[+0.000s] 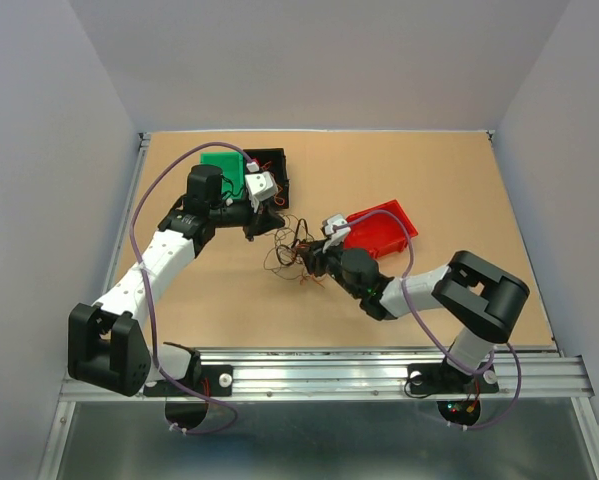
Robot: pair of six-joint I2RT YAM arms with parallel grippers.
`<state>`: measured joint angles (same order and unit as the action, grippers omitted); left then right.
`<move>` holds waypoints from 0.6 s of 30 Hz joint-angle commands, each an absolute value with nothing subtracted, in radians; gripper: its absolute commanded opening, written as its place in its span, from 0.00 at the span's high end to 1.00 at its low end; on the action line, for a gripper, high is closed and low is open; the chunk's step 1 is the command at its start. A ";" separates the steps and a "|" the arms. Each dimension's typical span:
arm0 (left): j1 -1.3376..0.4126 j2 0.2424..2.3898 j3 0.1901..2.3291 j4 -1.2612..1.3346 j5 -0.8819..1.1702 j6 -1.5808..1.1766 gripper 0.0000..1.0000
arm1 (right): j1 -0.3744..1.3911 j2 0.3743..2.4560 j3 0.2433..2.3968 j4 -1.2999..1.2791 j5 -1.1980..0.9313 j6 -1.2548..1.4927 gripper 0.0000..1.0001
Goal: Untangle the cables
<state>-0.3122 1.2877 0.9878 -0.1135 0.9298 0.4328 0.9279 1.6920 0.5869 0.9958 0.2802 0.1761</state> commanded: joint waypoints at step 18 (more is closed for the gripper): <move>-0.074 1.382 1.046 0.069 0.772 0.166 1.00 | 0.919 1.091 0.316 0.786 0.368 0.301 0.99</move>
<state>-0.1650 1.3678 0.9943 -0.0185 0.7692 0.2661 0.9226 1.2205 0.3874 0.8936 0.2821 0.2470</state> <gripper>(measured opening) 0.040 0.031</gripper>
